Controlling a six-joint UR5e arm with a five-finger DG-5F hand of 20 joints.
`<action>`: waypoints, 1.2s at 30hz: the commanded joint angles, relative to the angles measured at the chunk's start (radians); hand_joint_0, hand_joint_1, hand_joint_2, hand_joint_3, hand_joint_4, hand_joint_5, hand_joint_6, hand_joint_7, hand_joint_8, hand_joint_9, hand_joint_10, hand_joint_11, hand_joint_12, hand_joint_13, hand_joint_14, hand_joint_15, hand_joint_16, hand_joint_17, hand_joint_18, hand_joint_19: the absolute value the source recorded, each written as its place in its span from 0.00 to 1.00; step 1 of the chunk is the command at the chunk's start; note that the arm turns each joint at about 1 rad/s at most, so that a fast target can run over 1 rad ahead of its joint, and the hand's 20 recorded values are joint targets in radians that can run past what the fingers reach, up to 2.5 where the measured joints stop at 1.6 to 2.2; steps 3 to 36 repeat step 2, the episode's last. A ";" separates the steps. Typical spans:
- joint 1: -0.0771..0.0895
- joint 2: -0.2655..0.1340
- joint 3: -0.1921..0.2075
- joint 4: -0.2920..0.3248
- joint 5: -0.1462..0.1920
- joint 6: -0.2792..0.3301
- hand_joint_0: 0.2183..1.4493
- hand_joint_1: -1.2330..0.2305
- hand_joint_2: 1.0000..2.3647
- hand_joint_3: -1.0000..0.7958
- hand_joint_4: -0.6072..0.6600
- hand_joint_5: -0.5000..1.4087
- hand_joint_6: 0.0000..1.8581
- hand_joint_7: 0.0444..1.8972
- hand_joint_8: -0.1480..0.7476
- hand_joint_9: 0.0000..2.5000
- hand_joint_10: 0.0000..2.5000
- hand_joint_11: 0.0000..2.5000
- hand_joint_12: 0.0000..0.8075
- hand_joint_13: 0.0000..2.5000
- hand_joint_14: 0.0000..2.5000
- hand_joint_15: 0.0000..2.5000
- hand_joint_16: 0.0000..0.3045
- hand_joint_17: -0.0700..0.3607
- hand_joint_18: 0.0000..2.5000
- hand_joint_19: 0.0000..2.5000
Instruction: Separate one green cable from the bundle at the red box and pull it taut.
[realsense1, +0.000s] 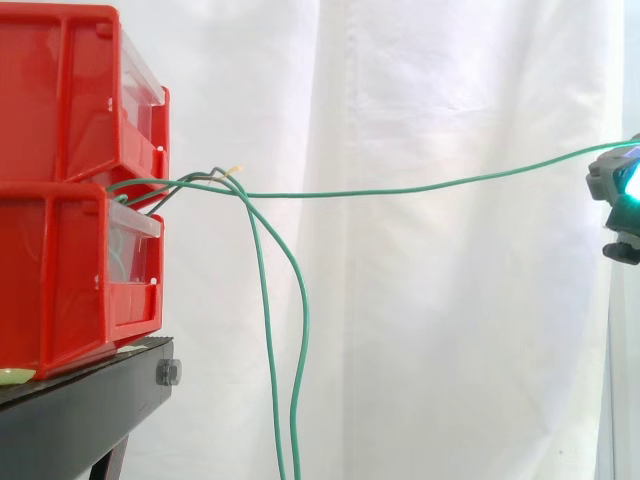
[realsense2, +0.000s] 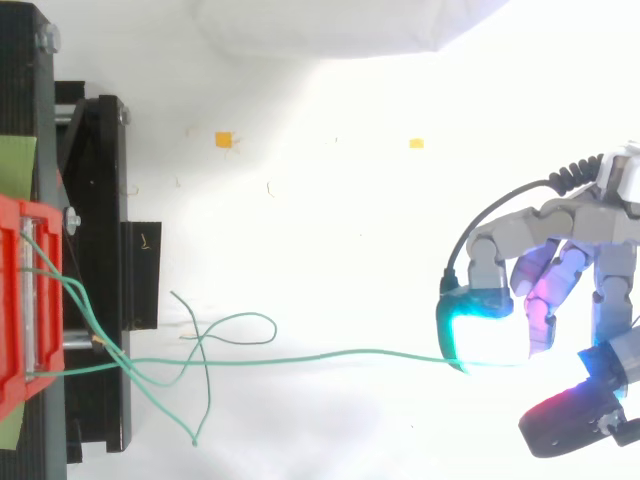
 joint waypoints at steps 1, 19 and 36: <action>0.000 0.000 0.000 0.000 0.000 0.000 0.44 0.27 0.01 0.49 0.41 0.34 0.27 0.67 0.38 0.71 0.00 0.04 0.50 0.47 0.01 0.20 0.13 0.37 0.34 0.26; 0.000 0.000 0.000 0.000 0.000 0.000 0.44 0.27 0.01 0.49 0.41 0.34 0.27 0.67 0.38 0.71 0.00 0.05 0.50 0.47 0.01 0.20 0.13 0.38 0.34 0.26; 0.000 0.000 0.000 0.000 0.000 0.000 0.44 0.27 0.01 0.49 0.41 0.34 0.27 0.67 0.38 0.71 0.00 0.05 0.50 0.47 0.01 0.20 0.13 0.38 0.34 0.26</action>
